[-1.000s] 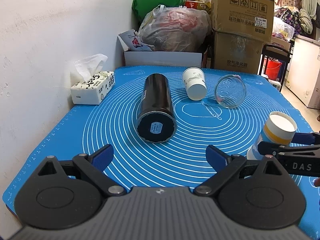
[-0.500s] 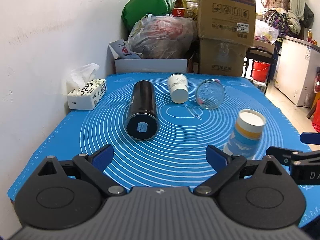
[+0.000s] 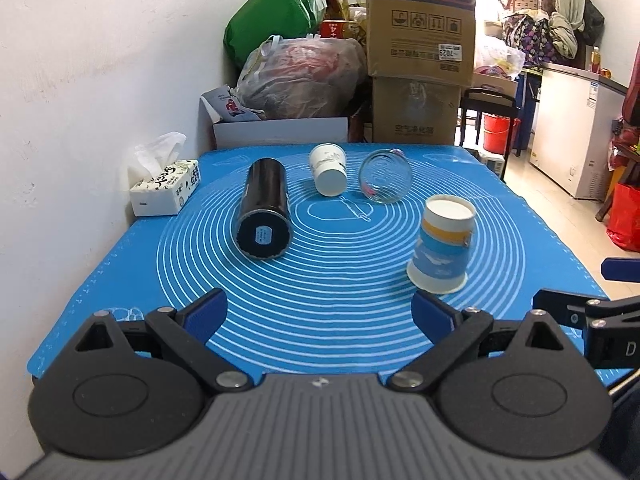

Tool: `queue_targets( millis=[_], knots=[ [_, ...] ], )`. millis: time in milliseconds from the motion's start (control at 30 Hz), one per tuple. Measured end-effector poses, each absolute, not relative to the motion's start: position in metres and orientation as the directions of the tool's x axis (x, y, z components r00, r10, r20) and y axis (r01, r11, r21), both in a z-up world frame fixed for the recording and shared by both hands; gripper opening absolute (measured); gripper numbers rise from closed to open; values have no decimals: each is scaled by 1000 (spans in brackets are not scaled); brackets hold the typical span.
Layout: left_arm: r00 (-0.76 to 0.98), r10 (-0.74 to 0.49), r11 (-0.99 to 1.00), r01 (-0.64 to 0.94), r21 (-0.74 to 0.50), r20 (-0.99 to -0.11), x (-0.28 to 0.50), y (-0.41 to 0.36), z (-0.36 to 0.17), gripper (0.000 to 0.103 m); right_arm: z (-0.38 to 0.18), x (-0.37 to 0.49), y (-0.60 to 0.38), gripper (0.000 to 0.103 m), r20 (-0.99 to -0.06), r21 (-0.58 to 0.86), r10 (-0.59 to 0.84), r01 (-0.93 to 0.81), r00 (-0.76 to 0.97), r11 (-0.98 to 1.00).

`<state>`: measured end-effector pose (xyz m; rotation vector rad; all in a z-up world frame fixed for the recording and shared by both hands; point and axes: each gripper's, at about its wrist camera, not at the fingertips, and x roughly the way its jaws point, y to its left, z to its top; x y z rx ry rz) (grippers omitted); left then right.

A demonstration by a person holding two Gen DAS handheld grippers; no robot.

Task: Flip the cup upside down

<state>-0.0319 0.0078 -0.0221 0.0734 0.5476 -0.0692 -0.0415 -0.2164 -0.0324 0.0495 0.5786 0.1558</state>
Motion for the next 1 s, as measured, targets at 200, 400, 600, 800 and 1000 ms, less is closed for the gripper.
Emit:
queue_targets(
  millis=[200, 400, 600, 800, 1000],
  knots=[
    [855, -53, 994, 96, 57, -516, -48, 5, -22, 98, -28, -58, -216, 102, -532, 89, 159, -132, 832, 987],
    [855, -54, 994, 95, 53, -516, -58, 7, -23, 98, -25, -68, -214, 102, -523, 92, 161, -132, 837, 987],
    [857, -53, 994, 93, 53, -512, -68, 9, -22, 98, -23, -77, -213, 102, -519, 98, 166, -135, 839, 986],
    [858, -55, 994, 97, 56, -511, -72, 8, -22, 98, -23, -81, -212, 102, -519, 99, 165, -133, 839, 986],
    [857, -55, 994, 96, 55, -512, -72, 8, -21, 98, -25, -82, -213, 102, -524, 104, 161, -125, 836, 987]
  ],
)
